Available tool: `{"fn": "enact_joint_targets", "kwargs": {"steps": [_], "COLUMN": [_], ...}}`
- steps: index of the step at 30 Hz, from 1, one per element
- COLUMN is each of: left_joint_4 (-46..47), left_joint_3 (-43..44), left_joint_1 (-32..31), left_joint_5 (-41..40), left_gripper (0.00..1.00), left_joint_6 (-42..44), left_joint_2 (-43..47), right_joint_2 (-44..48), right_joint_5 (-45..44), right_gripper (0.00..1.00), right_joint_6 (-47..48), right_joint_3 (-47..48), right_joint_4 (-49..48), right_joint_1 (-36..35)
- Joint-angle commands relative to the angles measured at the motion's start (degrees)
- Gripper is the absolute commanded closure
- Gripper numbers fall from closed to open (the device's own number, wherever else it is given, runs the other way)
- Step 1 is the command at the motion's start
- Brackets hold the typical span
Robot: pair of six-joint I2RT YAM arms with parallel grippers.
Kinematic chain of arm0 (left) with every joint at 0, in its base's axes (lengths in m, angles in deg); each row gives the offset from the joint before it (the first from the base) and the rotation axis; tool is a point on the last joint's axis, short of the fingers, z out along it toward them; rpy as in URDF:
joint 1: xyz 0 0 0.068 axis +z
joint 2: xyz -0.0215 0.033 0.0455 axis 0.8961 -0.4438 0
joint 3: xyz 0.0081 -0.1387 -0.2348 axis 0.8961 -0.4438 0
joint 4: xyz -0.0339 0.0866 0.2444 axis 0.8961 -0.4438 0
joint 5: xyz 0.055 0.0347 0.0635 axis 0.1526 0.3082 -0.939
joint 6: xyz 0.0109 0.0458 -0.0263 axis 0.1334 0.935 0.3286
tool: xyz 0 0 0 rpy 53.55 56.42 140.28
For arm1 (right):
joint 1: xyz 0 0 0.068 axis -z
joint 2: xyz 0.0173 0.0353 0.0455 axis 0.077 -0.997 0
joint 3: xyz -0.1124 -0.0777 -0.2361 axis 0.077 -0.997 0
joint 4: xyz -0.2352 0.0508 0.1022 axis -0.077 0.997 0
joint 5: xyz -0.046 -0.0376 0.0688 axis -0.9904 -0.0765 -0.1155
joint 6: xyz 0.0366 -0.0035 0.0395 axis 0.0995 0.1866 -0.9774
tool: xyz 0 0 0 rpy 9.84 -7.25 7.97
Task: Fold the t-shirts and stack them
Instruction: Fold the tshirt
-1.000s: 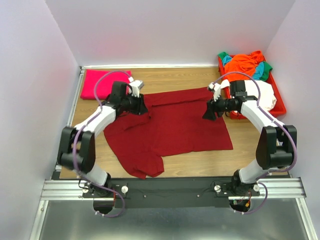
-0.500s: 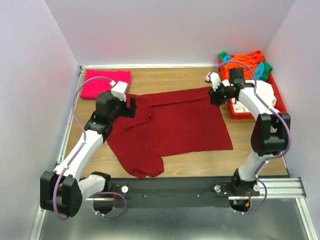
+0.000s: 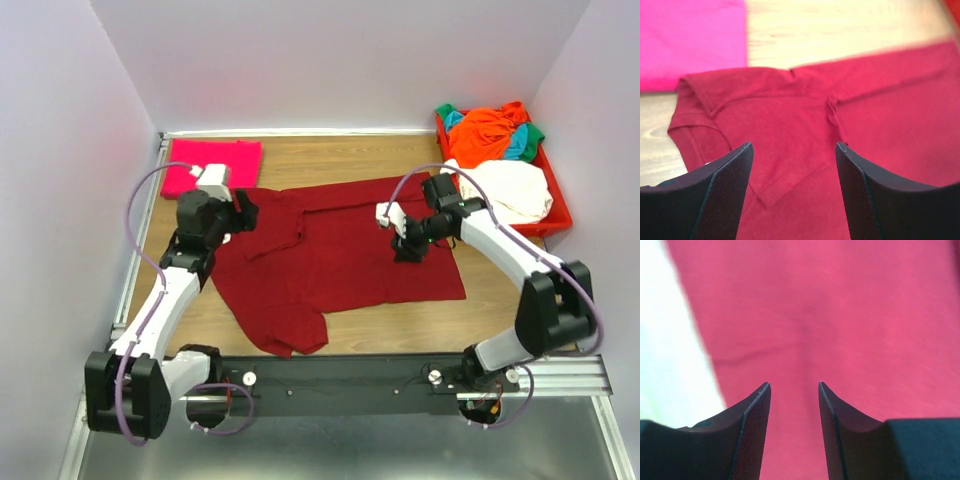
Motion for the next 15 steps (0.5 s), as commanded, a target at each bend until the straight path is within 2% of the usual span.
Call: {"fn": "enact_joint_targets", "kwargs": {"steps": [1, 4, 8, 12, 13, 14, 15], "left_joint_4": [5.98, 8.37, 6.53, -1.10, -3.04, -4.02, -4.98], "left_joint_3": [-4.79, -5.42, -1.47, 0.47, 0.82, 0.99, 1.52], "left_joint_1": [8.80, 15.57, 17.69, 14.89, 10.79, 9.45, 6.21], "left_joint_5": [7.41, 9.43, 23.02, 25.52, 23.87, 22.37, 21.05], "left_gripper": [0.26, 0.33, 0.34, 0.32, 0.31, 0.29, 0.28], "left_joint_6": [-12.16, -14.45, -12.60, -12.26, -10.25, -9.01, -7.78], "left_joint_2": [1.42, -0.94, -5.60, -6.49, -6.14, -5.61, -4.22], "right_joint_2": [5.80, 6.69, 8.18, 10.38, 10.47, 10.64, 10.90], "right_joint_5": [2.99, -0.87, -0.36, 5.43, 7.97, 8.52, 8.00], "right_gripper": [0.49, 0.49, 0.46, 0.42, 0.42, 0.42, 0.42], "right_joint_6": [1.12, -1.60, -1.71, 8.92, 10.24, 11.47, 11.92], "right_joint_3": [-5.84, -7.70, -9.01, -12.35, -13.40, -13.85, -14.37], "right_joint_4": [0.83, -1.45, 0.11, 5.83, 7.67, 7.95, 7.69], "right_joint_1": [-0.34, -0.34, -0.34, -1.73, -2.96, -4.72, -9.78]}}
